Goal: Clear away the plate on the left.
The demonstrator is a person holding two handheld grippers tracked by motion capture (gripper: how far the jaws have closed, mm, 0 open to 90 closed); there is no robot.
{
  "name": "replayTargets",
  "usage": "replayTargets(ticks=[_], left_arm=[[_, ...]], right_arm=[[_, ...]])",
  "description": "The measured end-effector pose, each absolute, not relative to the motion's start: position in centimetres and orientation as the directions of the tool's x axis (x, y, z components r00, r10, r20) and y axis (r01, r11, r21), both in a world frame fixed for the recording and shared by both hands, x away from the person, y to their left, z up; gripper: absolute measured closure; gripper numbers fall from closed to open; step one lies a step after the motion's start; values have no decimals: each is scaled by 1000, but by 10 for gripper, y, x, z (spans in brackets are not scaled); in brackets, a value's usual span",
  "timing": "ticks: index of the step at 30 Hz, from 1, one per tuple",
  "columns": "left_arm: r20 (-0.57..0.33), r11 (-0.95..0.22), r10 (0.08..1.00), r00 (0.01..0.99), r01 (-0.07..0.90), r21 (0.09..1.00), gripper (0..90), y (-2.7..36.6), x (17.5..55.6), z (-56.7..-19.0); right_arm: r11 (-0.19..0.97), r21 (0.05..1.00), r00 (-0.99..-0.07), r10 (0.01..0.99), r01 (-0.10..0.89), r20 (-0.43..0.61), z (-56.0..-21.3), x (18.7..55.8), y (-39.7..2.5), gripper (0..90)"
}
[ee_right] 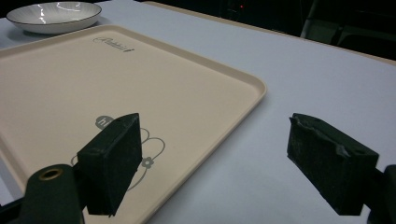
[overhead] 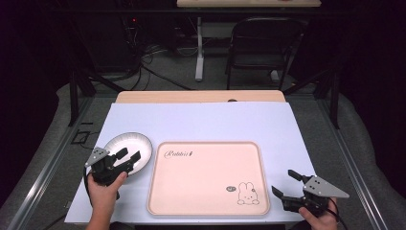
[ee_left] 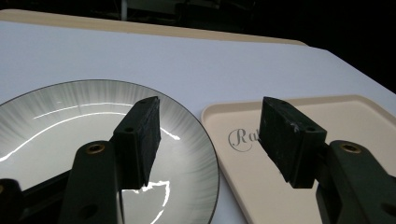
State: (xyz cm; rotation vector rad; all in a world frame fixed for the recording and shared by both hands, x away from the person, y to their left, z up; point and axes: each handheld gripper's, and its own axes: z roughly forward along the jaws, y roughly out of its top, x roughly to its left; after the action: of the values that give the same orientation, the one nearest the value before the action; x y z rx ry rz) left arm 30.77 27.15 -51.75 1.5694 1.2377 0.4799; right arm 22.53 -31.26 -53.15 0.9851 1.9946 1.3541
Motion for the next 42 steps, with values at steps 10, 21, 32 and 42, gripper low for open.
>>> replayTargets(ticks=[10, 21, 32, 42], left_arm=[[-276, 67, 895, 349, 508, 859, 390, 289, 320, -518], [-296, 124, 917, 267, 513, 849, 367, 308, 327, -520], [-335, 201, 924, 184, 514, 834, 381, 338, 325, -527], [-379, 275, 919, 110, 511, 814, 421, 363, 323, -535]], right_arm=[[230, 933, -593, 805, 278, -22, -532, 226, -313, 173], [228, 933, -593, 805, 279, -20, -532, 226, -313, 173], [229, 933, -594, 805, 279, -20, -532, 226, -313, 173], [229, 932, -593, 805, 280, -20, -532, 226, -313, 173]])
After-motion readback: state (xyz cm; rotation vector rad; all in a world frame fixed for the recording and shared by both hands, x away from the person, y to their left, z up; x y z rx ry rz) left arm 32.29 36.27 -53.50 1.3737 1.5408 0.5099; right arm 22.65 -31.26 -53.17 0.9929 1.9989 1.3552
